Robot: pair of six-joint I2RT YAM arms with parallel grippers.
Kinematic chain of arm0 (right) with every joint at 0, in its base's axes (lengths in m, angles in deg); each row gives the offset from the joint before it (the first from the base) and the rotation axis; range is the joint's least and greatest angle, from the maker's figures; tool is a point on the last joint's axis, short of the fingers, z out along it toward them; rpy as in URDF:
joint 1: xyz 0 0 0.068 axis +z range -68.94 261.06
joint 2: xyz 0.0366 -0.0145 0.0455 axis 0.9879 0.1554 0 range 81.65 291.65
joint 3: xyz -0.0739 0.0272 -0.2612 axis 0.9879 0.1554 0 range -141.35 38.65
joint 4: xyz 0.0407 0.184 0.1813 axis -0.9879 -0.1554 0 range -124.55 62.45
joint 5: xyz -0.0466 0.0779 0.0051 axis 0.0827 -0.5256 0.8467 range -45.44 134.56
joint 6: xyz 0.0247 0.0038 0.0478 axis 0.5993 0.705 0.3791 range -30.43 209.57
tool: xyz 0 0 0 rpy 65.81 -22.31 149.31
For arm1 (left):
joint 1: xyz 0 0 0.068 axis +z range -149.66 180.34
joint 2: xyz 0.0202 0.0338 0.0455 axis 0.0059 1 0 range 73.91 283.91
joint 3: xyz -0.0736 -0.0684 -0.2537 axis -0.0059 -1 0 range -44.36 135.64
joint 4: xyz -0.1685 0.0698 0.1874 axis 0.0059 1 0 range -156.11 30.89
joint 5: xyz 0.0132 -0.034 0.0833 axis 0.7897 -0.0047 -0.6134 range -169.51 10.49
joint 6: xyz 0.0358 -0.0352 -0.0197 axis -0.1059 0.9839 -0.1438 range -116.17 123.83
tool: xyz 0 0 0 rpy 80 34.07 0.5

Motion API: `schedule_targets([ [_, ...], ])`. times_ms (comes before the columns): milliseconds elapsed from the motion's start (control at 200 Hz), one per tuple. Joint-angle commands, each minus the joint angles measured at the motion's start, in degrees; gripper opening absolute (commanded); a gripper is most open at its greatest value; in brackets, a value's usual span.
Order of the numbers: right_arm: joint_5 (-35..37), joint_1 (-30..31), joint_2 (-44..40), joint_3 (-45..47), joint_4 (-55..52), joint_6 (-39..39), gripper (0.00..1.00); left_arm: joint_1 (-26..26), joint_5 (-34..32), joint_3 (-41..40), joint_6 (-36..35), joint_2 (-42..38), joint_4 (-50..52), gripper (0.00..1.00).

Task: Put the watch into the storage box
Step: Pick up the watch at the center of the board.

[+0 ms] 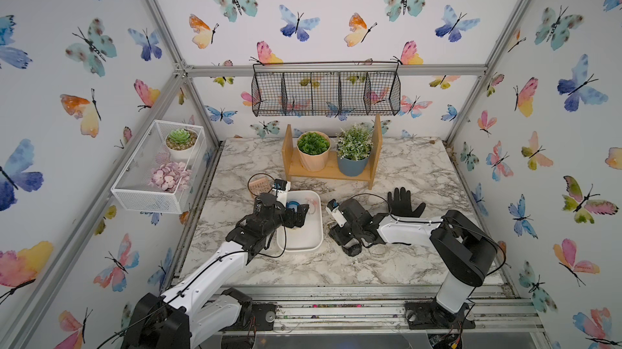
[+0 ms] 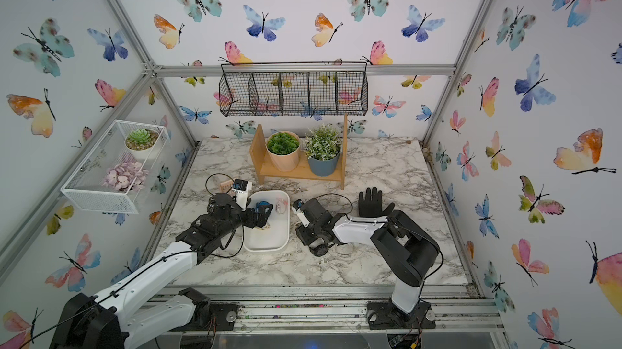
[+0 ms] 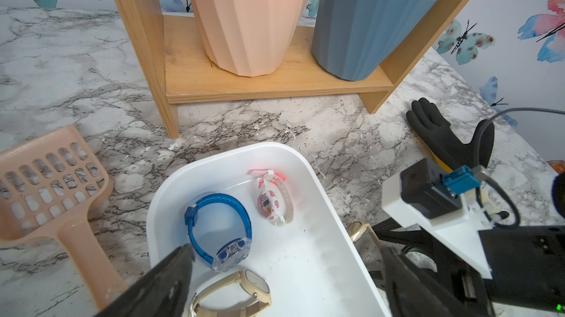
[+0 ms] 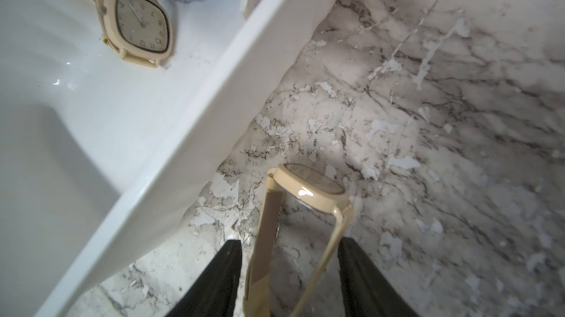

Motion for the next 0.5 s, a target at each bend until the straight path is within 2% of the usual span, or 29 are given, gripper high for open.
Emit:
schedule_targets([
  [0, -0.4, 0.6, 1.2, -2.0, 0.4, 0.5, 0.57, -0.1, -0.7, -0.6, -0.4, -0.5, -1.0, 0.98],
  [400, 3.4, 1.5, 3.3, -4.2, -1.8, 1.2, 0.54, -0.1, -0.9, -1.1, -0.3, -0.7, -1.4, 0.98],
  [496, 3.6, 1.5, 3.4, -4.1, -1.8, 1.5, 0.50, -0.1, -1.0, -1.3, -0.3, -0.9, -1.4, 0.99],
])
